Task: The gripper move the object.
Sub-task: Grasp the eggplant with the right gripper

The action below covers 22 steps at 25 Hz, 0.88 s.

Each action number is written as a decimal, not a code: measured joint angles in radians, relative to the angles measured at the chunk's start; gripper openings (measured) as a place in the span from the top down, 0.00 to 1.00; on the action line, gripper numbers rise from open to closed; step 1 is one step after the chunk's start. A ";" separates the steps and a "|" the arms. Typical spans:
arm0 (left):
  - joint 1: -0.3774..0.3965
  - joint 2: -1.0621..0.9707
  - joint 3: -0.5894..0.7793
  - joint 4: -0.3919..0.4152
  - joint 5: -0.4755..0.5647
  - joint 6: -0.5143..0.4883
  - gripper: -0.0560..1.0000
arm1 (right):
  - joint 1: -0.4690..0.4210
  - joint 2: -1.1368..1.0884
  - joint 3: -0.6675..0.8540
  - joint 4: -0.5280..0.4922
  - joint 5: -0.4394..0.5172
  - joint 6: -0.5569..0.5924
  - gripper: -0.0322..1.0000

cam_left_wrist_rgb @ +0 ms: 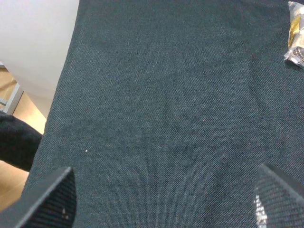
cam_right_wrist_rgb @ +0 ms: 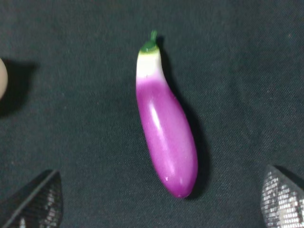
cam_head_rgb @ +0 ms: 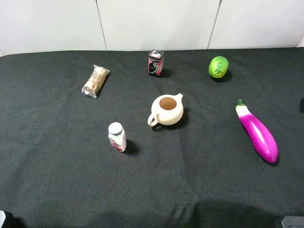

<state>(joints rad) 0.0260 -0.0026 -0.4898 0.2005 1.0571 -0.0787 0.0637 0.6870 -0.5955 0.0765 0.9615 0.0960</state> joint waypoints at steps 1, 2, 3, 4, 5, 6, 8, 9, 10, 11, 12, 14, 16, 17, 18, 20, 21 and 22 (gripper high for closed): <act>0.000 0.000 0.000 0.000 0.000 0.000 0.20 | 0.000 0.022 -0.003 0.009 0.000 -0.007 0.36; 0.000 0.000 0.000 0.000 0.000 0.000 0.20 | 0.000 0.039 -0.005 0.017 -0.003 -0.016 0.36; 0.000 0.000 0.000 0.000 0.000 0.000 0.20 | 0.000 0.050 -0.006 0.023 -0.004 -0.025 0.36; 0.000 0.000 0.000 0.000 0.000 0.000 0.20 | 0.000 0.061 -0.006 0.024 -0.004 -0.029 0.36; 0.000 0.000 0.000 0.000 0.000 0.000 0.20 | 0.000 0.064 -0.006 0.026 -0.004 -0.031 0.36; 0.000 0.000 0.000 0.000 0.000 0.000 0.20 | 0.000 0.069 -0.006 0.027 -0.007 -0.032 0.36; 0.000 0.000 0.000 0.000 0.000 0.000 0.20 | 0.000 0.070 -0.006 0.027 -0.023 -0.032 0.36; 0.000 0.000 0.000 0.000 0.000 0.000 0.20 | 0.000 0.070 -0.006 0.027 -0.025 -0.033 0.36; 0.000 0.000 0.000 0.000 0.000 0.000 0.20 | 0.000 0.070 -0.006 0.027 -0.025 -0.033 0.36; 0.000 0.000 0.000 0.000 0.000 0.000 0.20 | 0.000 0.070 -0.006 0.027 -0.025 -0.033 0.36; 0.000 0.000 0.000 0.000 0.000 0.000 0.20 | 0.000 0.070 -0.006 0.027 -0.025 -0.033 0.36; 0.000 0.000 0.000 0.000 0.000 0.000 0.20 | 0.000 0.070 -0.006 0.027 -0.026 -0.036 0.36; 0.000 0.000 0.000 0.000 0.000 0.000 0.20 | 0.000 0.070 -0.006 0.027 -0.031 -0.036 0.36; 0.000 0.000 0.000 0.000 0.000 0.000 0.20 | 0.000 0.074 -0.006 0.026 -0.035 -0.036 0.36; 0.000 0.000 0.000 0.000 0.000 0.000 0.20 | 0.000 0.077 -0.006 0.024 -0.040 -0.036 0.36; 0.000 0.000 0.000 0.000 0.000 0.000 0.20 | 0.000 0.102 -0.007 0.020 -0.042 -0.036 0.36; 0.000 0.000 0.000 0.000 0.000 0.000 0.20 | 0.000 0.117 -0.007 0.020 -0.042 -0.036 0.36; 0.000 0.000 0.000 0.000 0.000 0.000 0.20 | 0.000 0.133 -0.007 0.020 -0.042 -0.036 0.36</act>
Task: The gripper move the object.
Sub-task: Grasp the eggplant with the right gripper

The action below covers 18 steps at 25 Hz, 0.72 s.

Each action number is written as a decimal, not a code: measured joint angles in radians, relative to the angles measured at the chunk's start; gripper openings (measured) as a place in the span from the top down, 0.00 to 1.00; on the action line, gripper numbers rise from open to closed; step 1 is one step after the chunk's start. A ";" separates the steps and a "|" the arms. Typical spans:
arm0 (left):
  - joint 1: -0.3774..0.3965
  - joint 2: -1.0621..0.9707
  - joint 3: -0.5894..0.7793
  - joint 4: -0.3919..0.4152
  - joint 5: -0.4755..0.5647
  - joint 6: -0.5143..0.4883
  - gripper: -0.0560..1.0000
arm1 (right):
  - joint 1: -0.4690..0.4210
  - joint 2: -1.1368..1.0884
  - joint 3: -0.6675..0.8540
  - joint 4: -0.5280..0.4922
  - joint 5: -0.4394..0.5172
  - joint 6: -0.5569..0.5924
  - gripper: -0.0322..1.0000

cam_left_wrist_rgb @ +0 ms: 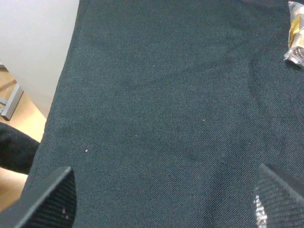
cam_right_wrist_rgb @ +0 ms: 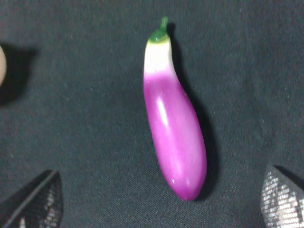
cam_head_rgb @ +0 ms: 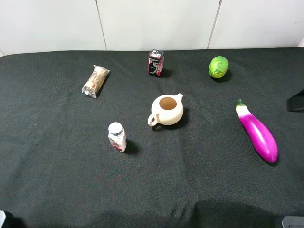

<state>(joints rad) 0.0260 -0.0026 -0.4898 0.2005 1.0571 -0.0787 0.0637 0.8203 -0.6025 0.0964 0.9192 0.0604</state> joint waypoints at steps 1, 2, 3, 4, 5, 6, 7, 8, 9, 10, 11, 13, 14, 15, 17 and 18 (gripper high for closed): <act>0.000 0.000 0.000 0.000 0.000 0.000 0.20 | 0.000 0.025 0.000 0.000 -0.001 -0.001 0.36; 0.000 0.000 0.000 0.000 0.000 0.000 0.20 | 0.000 0.044 0.000 0.003 -0.001 -0.003 0.36; 0.000 0.000 0.000 0.000 0.000 0.000 0.20 | 0.000 0.067 0.000 0.003 -0.005 -0.005 0.36; 0.000 0.000 0.000 0.000 0.000 0.000 0.20 | 0.000 0.089 0.000 0.003 -0.007 -0.007 0.36; 0.000 0.000 0.000 0.000 0.000 0.000 0.20 | 0.000 0.107 0.000 0.006 -0.009 -0.012 0.36; 0.000 0.000 0.000 0.000 0.000 0.000 0.20 | 0.000 0.129 -0.001 0.007 -0.010 -0.015 0.36; 0.000 0.000 0.000 0.000 0.000 0.000 0.20 | 0.000 0.148 -0.003 0.009 -0.010 -0.019 0.36; 0.000 0.000 0.000 0.000 0.000 0.000 0.20 | 0.000 0.174 -0.011 0.011 -0.010 -0.024 0.36; 0.000 0.000 0.000 0.000 0.000 0.000 0.20 | 0.000 0.197 -0.020 0.011 -0.011 -0.031 0.36; 0.000 0.000 0.000 0.000 0.000 0.000 0.20 | 0.000 0.216 -0.028 0.015 -0.013 -0.035 0.36; 0.000 0.000 0.000 0.000 0.000 0.000 0.20 | 0.000 0.237 -0.038 0.018 -0.015 -0.038 0.36; 0.000 0.000 0.000 0.000 0.000 0.000 0.20 | 0.013 0.272 -0.051 0.017 -0.025 -0.040 0.36; 0.000 0.000 0.000 0.000 0.000 0.000 0.20 | 0.022 0.290 -0.056 0.017 -0.035 -0.041 0.36; 0.000 0.000 0.000 0.000 0.000 0.000 0.20 | 0.031 0.304 -0.059 0.017 -0.041 -0.041 0.36; 0.000 0.000 0.000 0.000 0.000 0.000 0.20 | 0.047 0.335 -0.059 0.017 -0.062 -0.041 0.36; 0.000 0.000 0.000 0.000 0.000 0.000 0.20 | 0.053 0.349 -0.059 0.017 -0.065 -0.040 0.36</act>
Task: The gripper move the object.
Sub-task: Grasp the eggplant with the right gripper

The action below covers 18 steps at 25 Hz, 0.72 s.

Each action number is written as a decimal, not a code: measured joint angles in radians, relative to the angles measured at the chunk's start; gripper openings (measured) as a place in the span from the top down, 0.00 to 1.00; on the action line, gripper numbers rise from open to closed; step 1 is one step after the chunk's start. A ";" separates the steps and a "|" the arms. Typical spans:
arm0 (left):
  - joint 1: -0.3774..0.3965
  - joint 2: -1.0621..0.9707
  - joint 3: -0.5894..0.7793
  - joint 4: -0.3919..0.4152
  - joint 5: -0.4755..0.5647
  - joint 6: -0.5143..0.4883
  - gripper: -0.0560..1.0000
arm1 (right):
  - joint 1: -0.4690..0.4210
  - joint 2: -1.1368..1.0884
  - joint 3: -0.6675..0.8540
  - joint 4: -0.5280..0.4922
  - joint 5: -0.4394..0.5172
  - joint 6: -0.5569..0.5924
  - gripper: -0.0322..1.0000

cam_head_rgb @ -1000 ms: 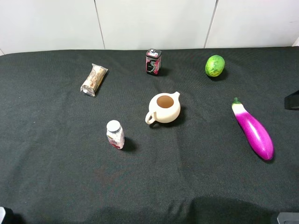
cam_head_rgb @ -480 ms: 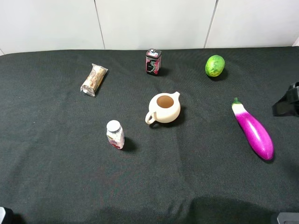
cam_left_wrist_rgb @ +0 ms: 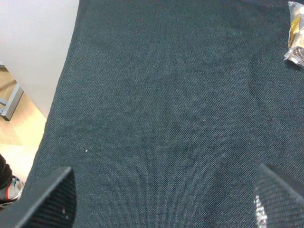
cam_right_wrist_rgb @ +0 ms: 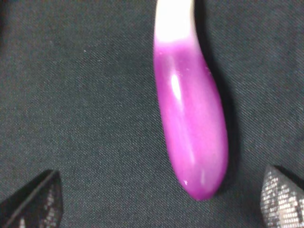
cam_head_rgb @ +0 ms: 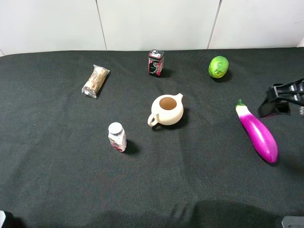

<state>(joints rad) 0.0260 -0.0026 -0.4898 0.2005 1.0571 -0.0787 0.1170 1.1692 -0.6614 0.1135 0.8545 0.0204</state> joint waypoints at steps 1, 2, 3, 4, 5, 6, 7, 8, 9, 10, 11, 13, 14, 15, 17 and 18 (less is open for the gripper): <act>0.000 0.000 0.000 0.000 0.000 0.000 0.20 | 0.007 0.016 0.000 -0.002 -0.008 0.001 0.36; 0.000 0.000 0.000 0.000 0.000 0.000 0.20 | 0.011 0.031 0.000 -0.002 -0.017 0.002 0.36; 0.000 0.000 0.000 0.000 0.000 0.000 0.20 | 0.013 0.043 0.000 -0.002 -0.024 0.002 0.36; 0.000 0.000 0.000 0.000 0.000 0.000 0.20 | 0.015 0.056 0.000 -0.002 -0.033 0.002 0.36; 0.000 0.000 0.000 0.000 0.000 0.000 0.20 | 0.017 0.065 0.000 -0.002 -0.038 0.002 0.36; 0.000 0.000 0.000 0.000 0.000 0.000 0.20 | 0.017 0.076 0.000 -0.002 -0.043 0.002 0.36; 0.000 0.000 0.000 0.000 0.000 0.000 0.20 | 0.017 0.086 0.000 -0.002 -0.046 0.002 0.36; 0.000 0.000 0.000 0.000 0.000 0.000 0.20 | 0.017 0.095 0.000 -0.003 -0.047 0.002 0.36; 0.000 0.000 0.000 0.000 0.000 0.000 0.20 | 0.017 0.105 0.000 -0.004 -0.047 0.002 0.36; 0.000 0.000 0.000 0.000 0.000 0.000 0.20 | 0.017 0.113 0.000 -0.006 -0.047 0.002 0.36; 0.000 0.000 0.000 0.000 0.000 0.000 0.20 | 0.017 0.121 0.000 -0.009 -0.047 0.002 0.36; 0.000 0.000 0.000 0.000 0.000 0.000 0.20 | 0.017 0.135 0.000 -0.011 -0.049 0.002 0.36; 0.000 0.000 0.000 0.000 0.000 0.000 0.20 | 0.017 0.144 0.000 -0.013 -0.052 0.002 0.36; 0.000 0.000 0.000 0.000 0.000 0.000 0.20 | 0.017 0.151 0.000 -0.014 -0.053 0.002 0.36; 0.000 0.000 0.000 0.000 0.000 0.000 0.20 | 0.017 0.166 0.000 -0.014 -0.055 0.002 0.36; 0.000 0.000 0.000 0.000 0.000 0.000 0.20 | 0.017 0.175 0.000 -0.014 -0.060 0.002 0.36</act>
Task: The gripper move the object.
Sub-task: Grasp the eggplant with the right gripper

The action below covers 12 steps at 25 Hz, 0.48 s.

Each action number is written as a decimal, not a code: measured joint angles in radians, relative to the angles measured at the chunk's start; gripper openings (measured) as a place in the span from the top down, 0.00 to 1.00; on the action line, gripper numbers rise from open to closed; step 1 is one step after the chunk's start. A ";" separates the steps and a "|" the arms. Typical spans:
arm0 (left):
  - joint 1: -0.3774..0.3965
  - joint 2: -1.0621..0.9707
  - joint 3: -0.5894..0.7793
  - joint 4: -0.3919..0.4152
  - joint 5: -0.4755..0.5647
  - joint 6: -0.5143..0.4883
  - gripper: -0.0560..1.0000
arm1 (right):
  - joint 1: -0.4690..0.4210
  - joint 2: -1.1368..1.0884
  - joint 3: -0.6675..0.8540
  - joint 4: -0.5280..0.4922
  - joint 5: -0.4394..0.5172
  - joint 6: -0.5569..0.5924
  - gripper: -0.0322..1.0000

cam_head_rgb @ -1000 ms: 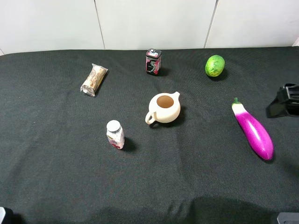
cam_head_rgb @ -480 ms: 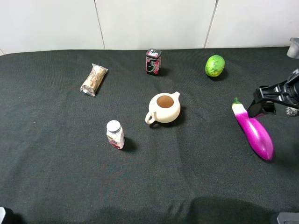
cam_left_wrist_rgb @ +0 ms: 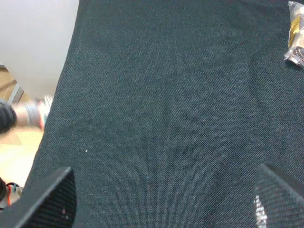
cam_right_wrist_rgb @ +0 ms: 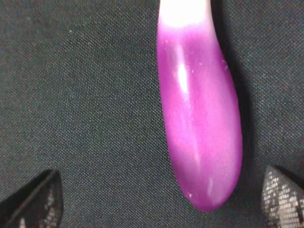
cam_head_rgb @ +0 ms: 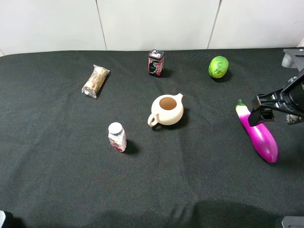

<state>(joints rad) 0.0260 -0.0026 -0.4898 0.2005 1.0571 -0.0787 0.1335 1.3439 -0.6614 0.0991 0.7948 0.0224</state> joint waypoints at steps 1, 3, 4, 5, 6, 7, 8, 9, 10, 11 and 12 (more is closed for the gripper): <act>0.000 0.000 0.000 0.000 0.000 0.000 0.20 | 0.000 0.009 0.000 0.000 -0.002 -0.001 0.36; 0.000 0.000 0.000 0.000 0.000 0.000 0.20 | 0.000 0.027 0.000 0.000 -0.011 -0.002 0.36; 0.000 0.000 0.000 0.000 0.000 0.000 0.20 | 0.000 0.037 0.000 0.000 -0.016 -0.003 0.36; 0.000 0.000 0.000 0.000 0.000 0.000 0.20 | 0.000 0.049 -0.001 0.000 -0.019 -0.004 0.36; 0.000 0.000 0.000 0.000 0.000 0.000 0.20 | 0.000 0.062 -0.001 0.000 -0.023 -0.008 0.36; 0.000 0.000 0.000 0.000 0.000 0.000 0.20 | 0.000 0.076 -0.001 0.000 -0.027 -0.008 0.36; 0.000 0.000 0.000 0.000 0.000 0.000 0.20 | 0.000 0.088 -0.001 0.000 -0.034 -0.010 0.36; 0.000 0.000 0.000 0.000 0.000 0.000 0.20 | 0.000 0.101 -0.001 0.001 -0.042 -0.011 0.36; 0.000 0.000 0.000 0.000 0.000 0.000 0.20 | 0.000 0.114 -0.001 0.001 -0.046 -0.011 0.36; 0.000 0.000 0.000 0.000 0.000 0.000 0.20 | 0.000 0.124 -0.001 0.002 -0.049 -0.011 0.36; 0.000 0.000 0.000 0.000 0.000 0.000 0.20 | 0.000 0.137 -0.001 0.002 -0.053 -0.011 0.36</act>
<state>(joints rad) 0.0260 -0.0026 -0.4898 0.2005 1.0571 -0.0787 0.1335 1.4808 -0.6621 0.1011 0.7413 0.0118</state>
